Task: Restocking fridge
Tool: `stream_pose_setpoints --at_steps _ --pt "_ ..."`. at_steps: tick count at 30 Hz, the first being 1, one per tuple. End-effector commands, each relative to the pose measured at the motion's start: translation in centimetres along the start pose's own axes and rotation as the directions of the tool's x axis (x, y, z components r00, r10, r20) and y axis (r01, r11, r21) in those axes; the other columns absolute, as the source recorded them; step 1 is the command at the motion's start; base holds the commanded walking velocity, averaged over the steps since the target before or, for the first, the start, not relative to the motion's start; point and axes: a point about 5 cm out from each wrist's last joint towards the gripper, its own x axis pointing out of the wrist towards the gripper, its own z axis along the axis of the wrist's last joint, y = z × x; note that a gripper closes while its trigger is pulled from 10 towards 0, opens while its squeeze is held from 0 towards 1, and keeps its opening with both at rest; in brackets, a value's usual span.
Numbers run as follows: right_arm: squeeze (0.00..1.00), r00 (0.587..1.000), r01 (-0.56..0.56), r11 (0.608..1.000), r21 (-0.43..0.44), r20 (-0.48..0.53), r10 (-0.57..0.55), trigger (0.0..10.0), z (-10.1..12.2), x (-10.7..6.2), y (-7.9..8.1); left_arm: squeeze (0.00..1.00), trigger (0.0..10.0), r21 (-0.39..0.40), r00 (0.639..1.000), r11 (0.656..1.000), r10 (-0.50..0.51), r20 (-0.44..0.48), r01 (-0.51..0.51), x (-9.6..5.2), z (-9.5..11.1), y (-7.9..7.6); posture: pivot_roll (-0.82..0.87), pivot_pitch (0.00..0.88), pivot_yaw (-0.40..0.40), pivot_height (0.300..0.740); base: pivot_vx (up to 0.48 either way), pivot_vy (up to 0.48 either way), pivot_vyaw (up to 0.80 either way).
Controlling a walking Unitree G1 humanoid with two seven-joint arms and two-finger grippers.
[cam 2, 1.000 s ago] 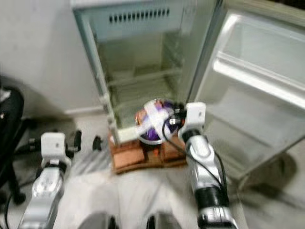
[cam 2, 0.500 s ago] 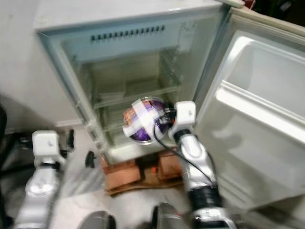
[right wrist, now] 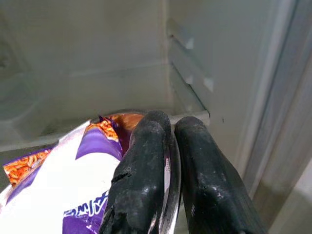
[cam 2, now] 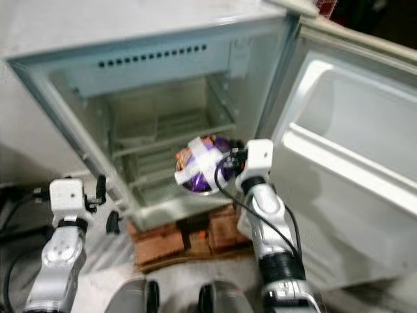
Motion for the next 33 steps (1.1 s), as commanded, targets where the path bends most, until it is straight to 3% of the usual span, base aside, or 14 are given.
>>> stream_pose_setpoints --at_steps 1,6,16,18,25,28,33 --pt "0.00 0.999 0.006 1.000 0.016 0.040 -0.007 10.0 0.9 0.7 0.1 0.00 10.0 0.004 1.000 1.000 0.022 -0.016 -0.022 -0.3 -0.2 0.6 0.13 0.136 -0.032 0.740 0.000 0.000 0.00" --pt "0.00 0.998 -0.008 1.000 0.023 0.055 0.007 10.0 1.3 1.3 0.4 0.00 10.0 0.007 0.999 0.999 0.035 -0.024 -0.034 -0.7 -0.3 1.0 0.14 0.143 -0.033 0.740 0.000 0.000 0.00" --pt "0.00 0.998 -0.009 1.000 0.013 0.064 0.009 10.0 1.5 1.6 0.7 0.00 10.0 -0.001 0.998 1.000 0.005 -0.065 -0.005 -1.8 -1.1 1.4 0.15 0.151 -0.033 0.740 0.000 0.000 0.79" --pt "0.00 0.998 0.012 1.000 0.009 0.067 -0.012 10.0 1.5 1.6 0.5 0.00 10.0 0.011 0.990 0.990 -0.140 -0.036 0.140 -3.0 -0.7 0.7 0.15 0.158 -0.034 0.740 0.000 0.000 0.75" --pt "0.00 0.997 0.038 0.999 0.020 0.071 -0.039 10.0 1.5 1.6 0.2 0.00 10.0 0.045 0.969 0.968 -0.244 -0.043 0.246 -3.6 -0.5 0.1 0.15 0.161 -0.038 0.740 0.000 0.000 0.18" --pt "0.00 0.994 0.081 0.997 0.013 0.078 -0.081 10.0 1.6 1.7 -0.4 0.00 10.0 0.046 0.965 0.965 -0.255 -0.055 0.257 -3.7 -0.6 0.2 0.15 0.165 -0.040 0.740 0.000 0.000 0.00" --pt "0.00 0.958 0.270 0.963 0.006 0.102 -0.269 10.0 2.4 2.2 -2.4 0.00 10.0 0.037 0.972 0.972 -0.229 -0.042 0.231 -3.9 0.0 0.3 0.16 0.180 -0.041 0.740 0.000 0.000 0.00"
